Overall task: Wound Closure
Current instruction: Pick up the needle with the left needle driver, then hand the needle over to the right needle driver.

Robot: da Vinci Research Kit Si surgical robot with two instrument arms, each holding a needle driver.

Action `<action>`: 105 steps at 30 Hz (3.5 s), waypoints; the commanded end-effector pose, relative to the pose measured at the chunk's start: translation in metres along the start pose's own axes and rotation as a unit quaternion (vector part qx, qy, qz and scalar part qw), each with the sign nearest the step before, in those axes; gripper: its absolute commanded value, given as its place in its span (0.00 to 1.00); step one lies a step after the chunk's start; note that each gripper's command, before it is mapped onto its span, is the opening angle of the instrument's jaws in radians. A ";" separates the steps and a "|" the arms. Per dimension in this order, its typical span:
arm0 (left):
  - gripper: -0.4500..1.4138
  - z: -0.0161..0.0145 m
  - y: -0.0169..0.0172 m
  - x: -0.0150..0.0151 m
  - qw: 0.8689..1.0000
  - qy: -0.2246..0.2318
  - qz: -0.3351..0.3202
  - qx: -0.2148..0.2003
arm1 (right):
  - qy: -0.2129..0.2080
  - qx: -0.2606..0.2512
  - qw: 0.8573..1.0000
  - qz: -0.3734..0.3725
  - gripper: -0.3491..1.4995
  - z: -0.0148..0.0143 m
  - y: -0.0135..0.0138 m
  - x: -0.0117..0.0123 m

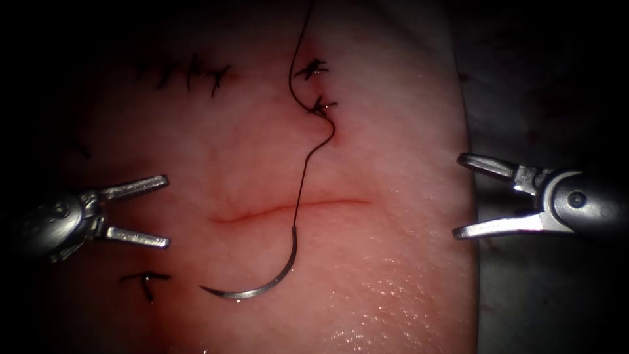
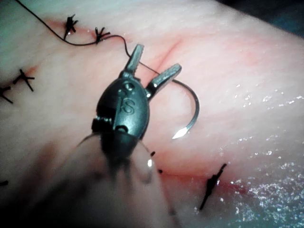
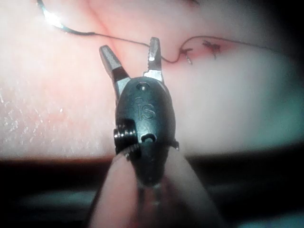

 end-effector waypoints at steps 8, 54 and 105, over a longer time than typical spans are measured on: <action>0.42 0.0016 0.0013 -0.0010 0.999 -0.050 0.007 0.018 | 0.003 -0.001 1.000 0.002 0.75 0.0009 0.0000 0.0000; 0.28 0.0088 0.0056 -0.0122 0.940 -0.339 0.011 -0.022 | -0.048 -0.006 0.999 -0.005 0.85 0.0029 -0.0023 0.0002; 0.00 0.0102 0.0081 -0.0008 0.927 -0.267 0.242 0.102 | 0.040 -0.097 0.849 0.518 0.56 0.0124 -0.0054 0.0002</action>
